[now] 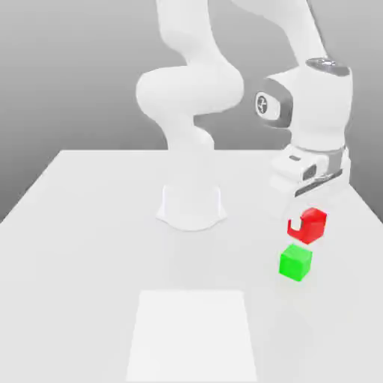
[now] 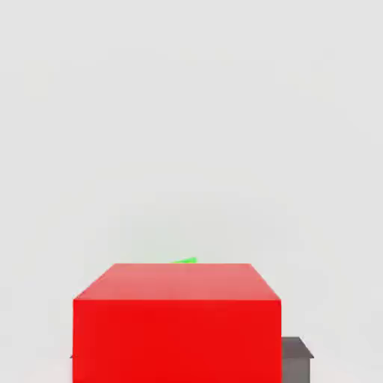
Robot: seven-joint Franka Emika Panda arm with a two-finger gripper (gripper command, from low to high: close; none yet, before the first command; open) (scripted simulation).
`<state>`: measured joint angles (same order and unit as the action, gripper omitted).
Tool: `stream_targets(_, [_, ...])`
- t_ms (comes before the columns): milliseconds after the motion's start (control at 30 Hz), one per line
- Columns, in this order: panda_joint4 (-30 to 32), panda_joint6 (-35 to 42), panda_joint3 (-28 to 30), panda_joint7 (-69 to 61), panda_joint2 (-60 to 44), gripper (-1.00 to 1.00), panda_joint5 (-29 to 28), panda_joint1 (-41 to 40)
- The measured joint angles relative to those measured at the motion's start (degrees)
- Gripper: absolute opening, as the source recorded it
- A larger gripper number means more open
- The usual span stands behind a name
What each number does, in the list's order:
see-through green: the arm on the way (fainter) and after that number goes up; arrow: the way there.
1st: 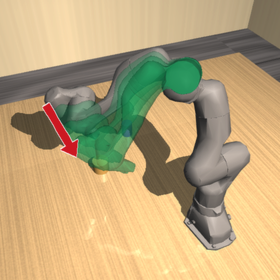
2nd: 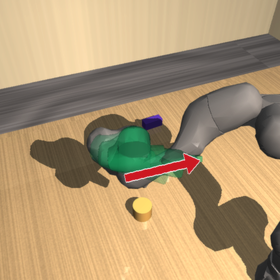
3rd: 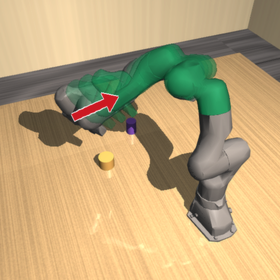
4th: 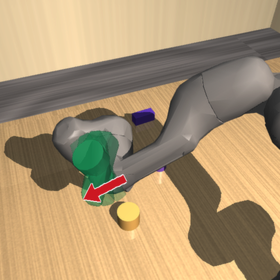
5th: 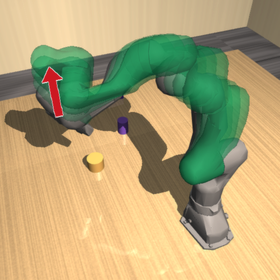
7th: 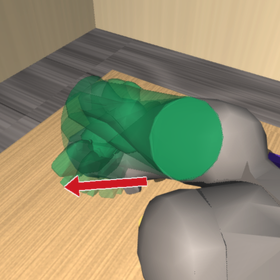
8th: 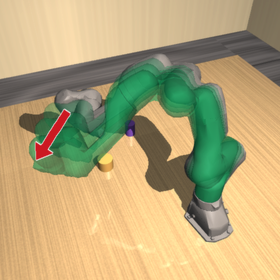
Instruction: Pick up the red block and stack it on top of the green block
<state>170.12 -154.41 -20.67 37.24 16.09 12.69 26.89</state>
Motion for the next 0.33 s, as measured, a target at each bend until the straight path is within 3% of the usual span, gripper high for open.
stream_targets(267, [0.1, -13.7, -1.7, 7.0, -13.9, -1.00, -10.6, -4.2])
stream_targets(300, [0.1, -14.8, -1.6, 7.9, -15.0, 1.00, -11.8, -4.3])
stream_targets(333, [0.1, -14.8, -1.6, 7.9, -15.0, 1.00, -11.8, -4.2])
